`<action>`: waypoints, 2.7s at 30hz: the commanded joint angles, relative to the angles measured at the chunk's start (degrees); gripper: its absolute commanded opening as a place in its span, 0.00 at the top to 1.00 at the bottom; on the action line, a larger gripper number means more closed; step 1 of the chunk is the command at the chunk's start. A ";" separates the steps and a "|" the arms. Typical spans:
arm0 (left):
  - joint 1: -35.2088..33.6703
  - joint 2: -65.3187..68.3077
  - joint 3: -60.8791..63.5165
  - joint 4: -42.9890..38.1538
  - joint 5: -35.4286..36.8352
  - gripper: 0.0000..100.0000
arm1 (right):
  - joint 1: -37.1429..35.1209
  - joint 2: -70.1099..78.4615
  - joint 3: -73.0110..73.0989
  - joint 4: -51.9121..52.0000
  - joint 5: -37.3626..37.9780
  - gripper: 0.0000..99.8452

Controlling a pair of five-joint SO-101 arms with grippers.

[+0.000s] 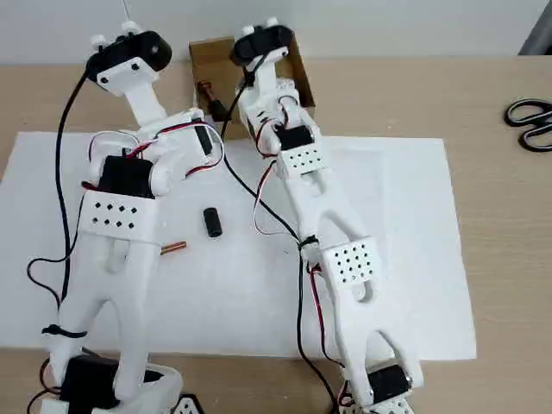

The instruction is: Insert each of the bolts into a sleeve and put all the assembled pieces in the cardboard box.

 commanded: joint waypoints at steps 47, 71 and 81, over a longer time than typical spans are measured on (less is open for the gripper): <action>-5.45 -7.38 -2.33 14.33 2.37 0.94 | -8.04 -44.35 15.65 71.52 -0.97 0.73; -26.37 -7.30 4.53 21.63 -5.36 0.94 | -13.41 -44.26 39.56 62.20 -3.16 0.73; -26.46 -7.30 7.25 21.45 -5.19 0.94 | -18.51 -43.38 38.51 57.36 -3.08 0.73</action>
